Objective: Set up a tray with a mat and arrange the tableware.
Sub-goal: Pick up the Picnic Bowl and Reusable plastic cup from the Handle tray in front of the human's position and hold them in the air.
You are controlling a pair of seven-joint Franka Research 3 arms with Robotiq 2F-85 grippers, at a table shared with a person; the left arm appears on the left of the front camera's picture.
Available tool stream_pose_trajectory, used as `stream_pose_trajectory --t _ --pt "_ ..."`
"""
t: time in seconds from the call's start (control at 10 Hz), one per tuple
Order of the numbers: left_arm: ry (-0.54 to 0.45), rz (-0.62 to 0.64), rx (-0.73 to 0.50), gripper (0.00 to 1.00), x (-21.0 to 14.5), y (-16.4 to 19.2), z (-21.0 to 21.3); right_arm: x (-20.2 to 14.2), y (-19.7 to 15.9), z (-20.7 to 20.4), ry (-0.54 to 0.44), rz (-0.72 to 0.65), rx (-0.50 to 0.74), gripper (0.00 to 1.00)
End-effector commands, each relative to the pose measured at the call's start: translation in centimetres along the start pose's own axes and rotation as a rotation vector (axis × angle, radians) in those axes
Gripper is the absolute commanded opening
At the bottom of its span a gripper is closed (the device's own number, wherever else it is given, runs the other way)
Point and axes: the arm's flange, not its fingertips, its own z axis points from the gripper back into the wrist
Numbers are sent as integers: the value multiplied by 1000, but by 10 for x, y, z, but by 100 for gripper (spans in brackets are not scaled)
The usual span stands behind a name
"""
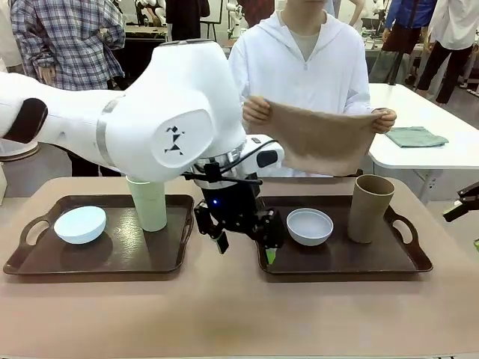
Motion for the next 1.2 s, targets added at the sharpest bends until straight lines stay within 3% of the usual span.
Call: stream_pose_trajectory --t 0.0,0.2,0.4,0.6,0.8,1.1 --pt "53 5 -32 100 0 10 11 4 12 0 3 -25 -29 100" --pt "24 12 -11 100 2 7 1 10 -9 8 -41 105 -25 100" --pt "-35 46 -20 100 22 -5 -14 11 -49 11 -98 -23 -165 100" --pt "-77 64 17 100 53 -27 -38 11 -79 4 -40 -74 -213 100" --pt "-102 94 67 100 79 -42 -67 16 -95 -6 28 -31 -176 100" --pt "-181 142 159 100 122 -50 -102 12 -116 -22 74 95 15 100"
